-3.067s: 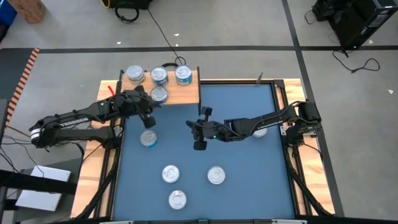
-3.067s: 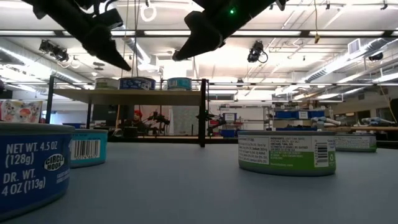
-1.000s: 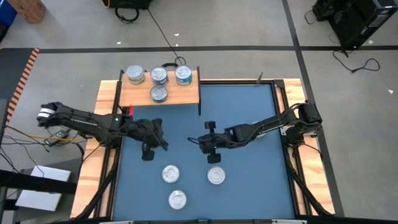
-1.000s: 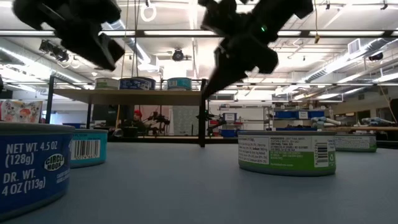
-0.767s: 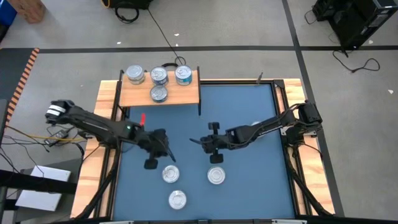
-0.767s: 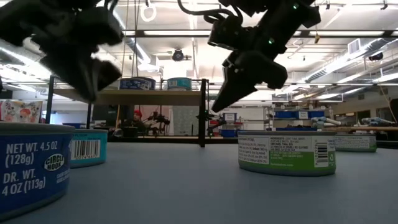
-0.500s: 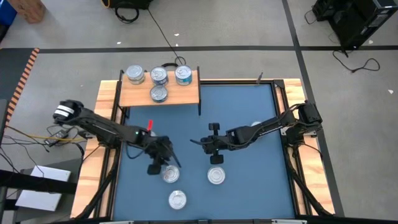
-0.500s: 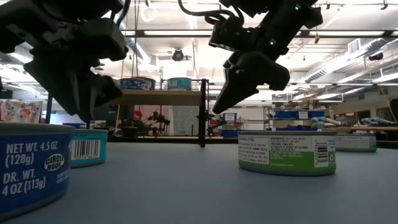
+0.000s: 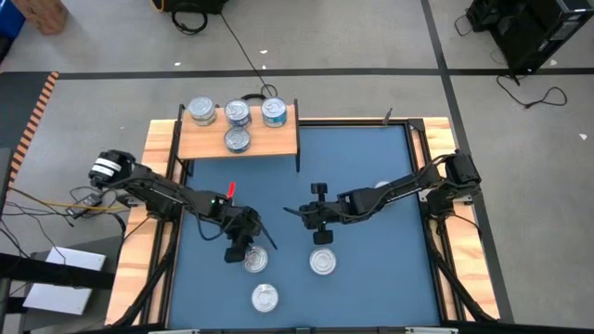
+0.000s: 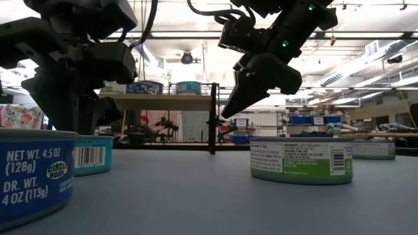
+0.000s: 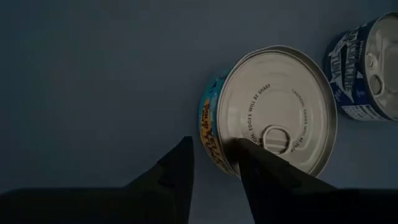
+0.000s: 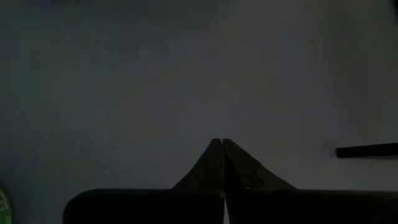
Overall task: Stack canned seafood by type on shelf
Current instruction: Put the yellow blue tuna can on the shelf aligned with the other yellow blue tuna cans
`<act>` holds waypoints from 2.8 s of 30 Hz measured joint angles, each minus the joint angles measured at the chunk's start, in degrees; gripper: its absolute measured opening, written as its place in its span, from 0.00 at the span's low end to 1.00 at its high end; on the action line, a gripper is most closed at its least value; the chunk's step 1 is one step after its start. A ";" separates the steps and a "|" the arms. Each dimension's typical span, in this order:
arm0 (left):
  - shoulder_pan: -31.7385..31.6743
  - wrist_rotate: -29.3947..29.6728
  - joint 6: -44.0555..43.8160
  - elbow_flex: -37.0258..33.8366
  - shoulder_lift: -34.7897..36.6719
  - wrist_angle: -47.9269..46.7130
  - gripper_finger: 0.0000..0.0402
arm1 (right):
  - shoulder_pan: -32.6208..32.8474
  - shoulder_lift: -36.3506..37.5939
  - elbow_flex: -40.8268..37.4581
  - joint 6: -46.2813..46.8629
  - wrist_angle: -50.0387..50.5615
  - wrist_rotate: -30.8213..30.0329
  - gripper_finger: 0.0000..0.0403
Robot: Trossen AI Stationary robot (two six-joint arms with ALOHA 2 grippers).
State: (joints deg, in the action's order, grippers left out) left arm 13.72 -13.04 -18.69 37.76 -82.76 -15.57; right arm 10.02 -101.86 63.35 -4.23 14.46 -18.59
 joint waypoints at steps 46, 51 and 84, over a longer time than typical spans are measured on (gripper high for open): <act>-14.96 7.86 22.98 7.45 -5.76 13.09 0.09 | 1.95 0.02 -0.02 0.68 3.26 -4.31 0.00; -10.21 7.25 26.28 9.70 -5.27 6.99 0.21 | 1.99 0.02 -0.02 1.07 3.28 -4.31 0.00; 1.73 24.99 41.23 9.25 -9.87 2.45 0.07 | 1.98 0.04 -0.02 0.30 2.76 -4.72 0.01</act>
State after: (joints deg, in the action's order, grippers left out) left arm 15.44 11.95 22.54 47.01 -92.63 -13.12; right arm 12.01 -101.82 63.33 -3.93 17.22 -23.31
